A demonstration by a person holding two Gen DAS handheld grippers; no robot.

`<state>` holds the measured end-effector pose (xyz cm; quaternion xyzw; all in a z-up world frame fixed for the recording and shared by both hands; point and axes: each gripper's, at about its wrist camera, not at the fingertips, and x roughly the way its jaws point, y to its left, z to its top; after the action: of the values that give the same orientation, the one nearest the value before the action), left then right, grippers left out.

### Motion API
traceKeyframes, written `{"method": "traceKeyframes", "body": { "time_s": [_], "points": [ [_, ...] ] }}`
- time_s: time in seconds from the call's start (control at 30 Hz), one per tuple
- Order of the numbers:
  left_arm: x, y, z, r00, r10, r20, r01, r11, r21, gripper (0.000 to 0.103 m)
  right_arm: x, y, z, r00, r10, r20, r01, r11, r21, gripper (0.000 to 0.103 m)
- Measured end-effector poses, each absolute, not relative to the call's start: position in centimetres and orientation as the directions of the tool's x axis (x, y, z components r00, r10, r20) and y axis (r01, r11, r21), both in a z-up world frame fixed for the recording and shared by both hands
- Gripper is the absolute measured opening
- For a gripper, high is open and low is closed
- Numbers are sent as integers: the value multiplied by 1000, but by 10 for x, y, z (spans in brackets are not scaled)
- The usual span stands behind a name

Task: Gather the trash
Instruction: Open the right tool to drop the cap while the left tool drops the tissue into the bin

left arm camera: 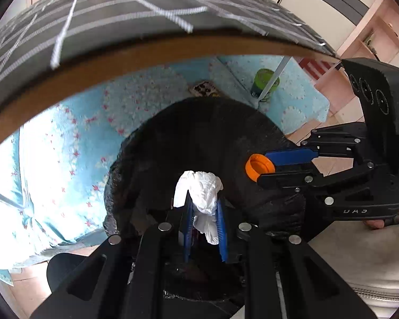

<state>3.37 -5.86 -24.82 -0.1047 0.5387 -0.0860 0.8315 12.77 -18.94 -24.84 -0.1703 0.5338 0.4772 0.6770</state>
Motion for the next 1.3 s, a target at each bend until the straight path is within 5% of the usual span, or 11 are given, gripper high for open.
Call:
{"method": "traceKeyframes", "body": {
  "time_s": [0.43,0.63,1.3],
  "points": [
    [43,-66,-259,367,-262,-893,2,960,-281,18,131,-191,-261,-43,440,-897,-814,505,287,30],
    [40,-66,-253,386,-252,-887,10,963,-269,50,133,-192,-261,-41,438,-898,-809,513,287,39],
    [22,-51,-199,483,-233,-844,56,970,-236,50,154,-214,-215,52,504,-862,-785,554,276,41]
  ]
}}
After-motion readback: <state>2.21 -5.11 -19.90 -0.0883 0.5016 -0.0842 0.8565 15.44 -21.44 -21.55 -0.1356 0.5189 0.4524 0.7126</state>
